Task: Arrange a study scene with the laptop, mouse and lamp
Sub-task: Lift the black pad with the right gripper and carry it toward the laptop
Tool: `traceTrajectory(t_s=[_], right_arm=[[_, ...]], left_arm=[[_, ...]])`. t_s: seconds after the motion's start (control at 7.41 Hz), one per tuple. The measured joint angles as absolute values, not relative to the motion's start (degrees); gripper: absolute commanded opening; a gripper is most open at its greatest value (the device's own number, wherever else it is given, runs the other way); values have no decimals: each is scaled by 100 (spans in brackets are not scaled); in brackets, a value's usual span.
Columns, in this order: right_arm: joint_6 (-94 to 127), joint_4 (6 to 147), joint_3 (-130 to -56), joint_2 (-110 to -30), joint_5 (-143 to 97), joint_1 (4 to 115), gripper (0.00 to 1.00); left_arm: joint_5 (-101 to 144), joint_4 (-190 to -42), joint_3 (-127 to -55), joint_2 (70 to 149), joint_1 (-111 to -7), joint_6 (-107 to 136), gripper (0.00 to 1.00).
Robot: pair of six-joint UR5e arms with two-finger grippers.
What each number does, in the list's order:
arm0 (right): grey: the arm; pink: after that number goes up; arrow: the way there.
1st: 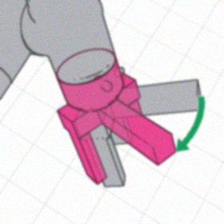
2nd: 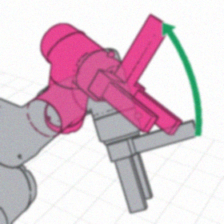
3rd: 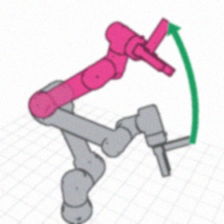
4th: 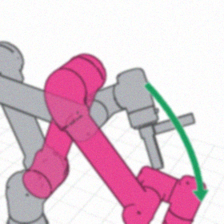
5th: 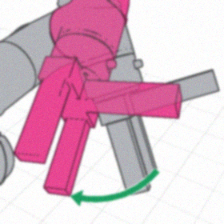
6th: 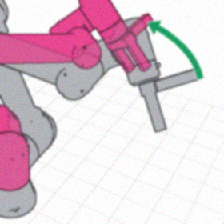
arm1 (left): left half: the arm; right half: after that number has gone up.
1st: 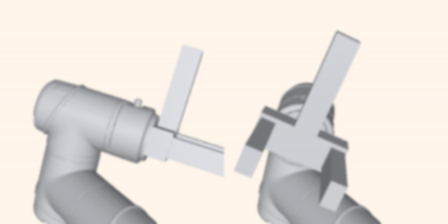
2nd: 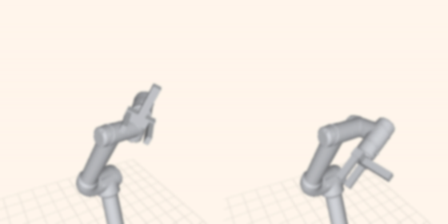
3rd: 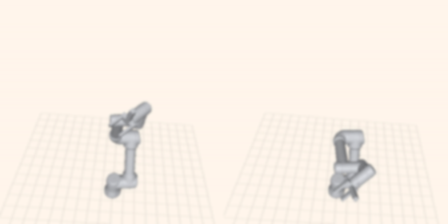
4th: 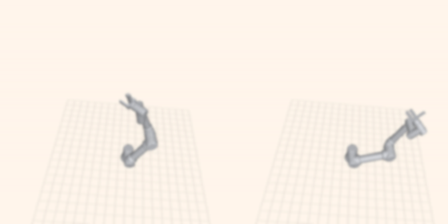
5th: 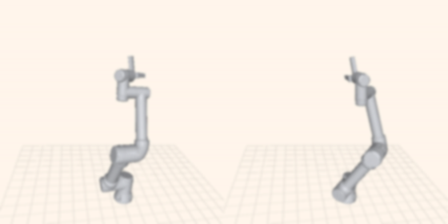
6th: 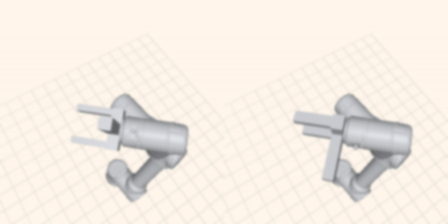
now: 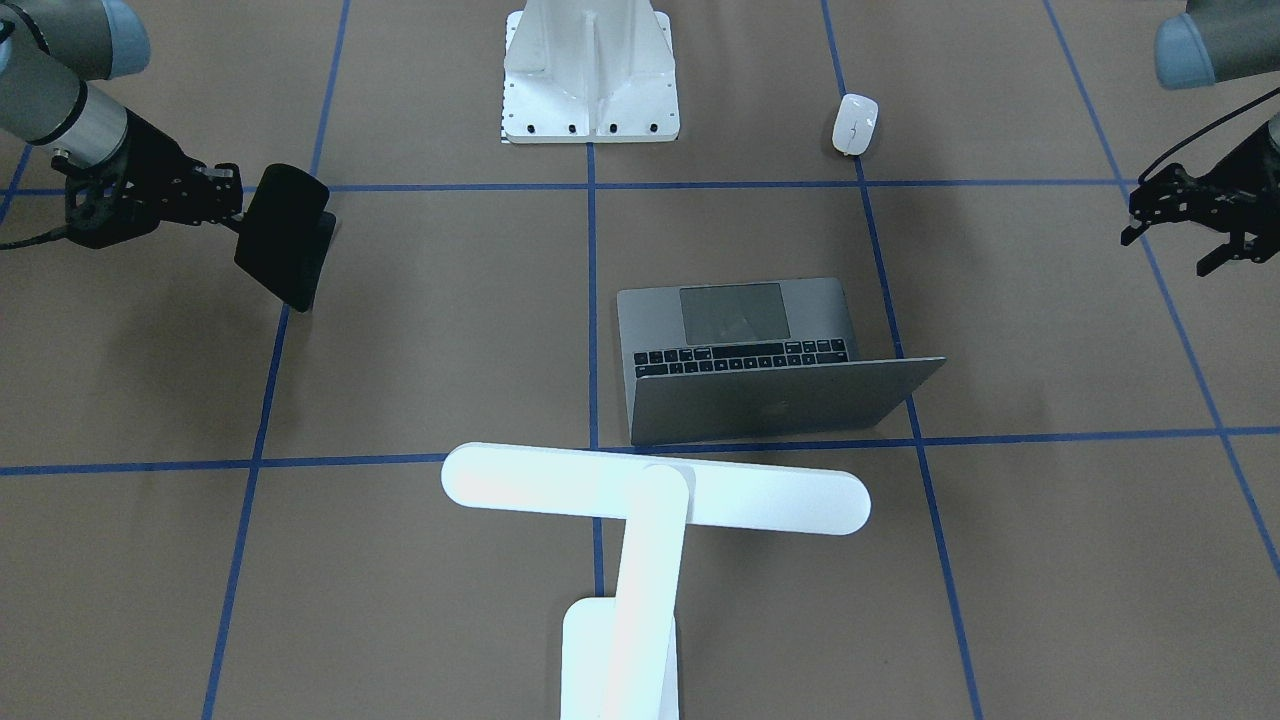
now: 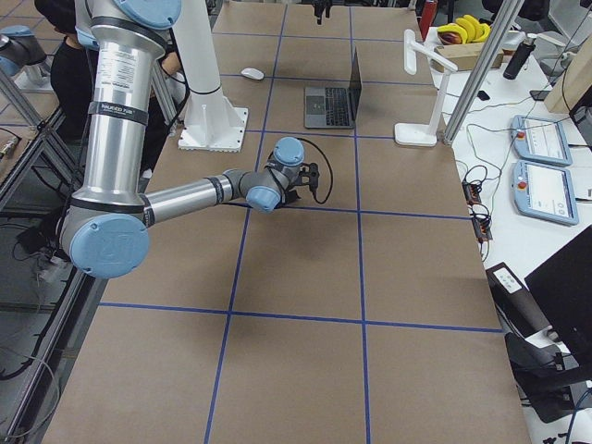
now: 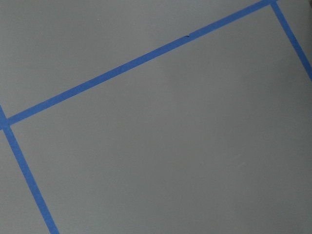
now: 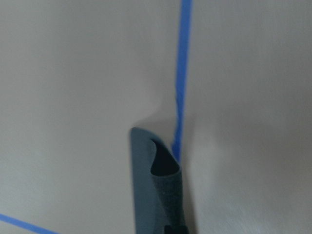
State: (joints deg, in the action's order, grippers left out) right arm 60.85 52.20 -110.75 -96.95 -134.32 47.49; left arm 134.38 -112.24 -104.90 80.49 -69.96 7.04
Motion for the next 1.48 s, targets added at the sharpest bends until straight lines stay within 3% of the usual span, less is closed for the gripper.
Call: traceTrajectory(t_s=[0.27,0.67,1.48], right_arm=[[6050,6466,-11103,-8662,-13558,5155,13],[5279,9668,-11079,-6544,-13428,5271,13],[4778,10607,-10119,-5127,-12827,4645,13]], left_arm=[[13439,-11218,-10492,8053,-6994,711,100],[13441,-11213,-10448,8074,-6977,712,100],[13430,-11211,-10344,8094,-6970,712,100]])
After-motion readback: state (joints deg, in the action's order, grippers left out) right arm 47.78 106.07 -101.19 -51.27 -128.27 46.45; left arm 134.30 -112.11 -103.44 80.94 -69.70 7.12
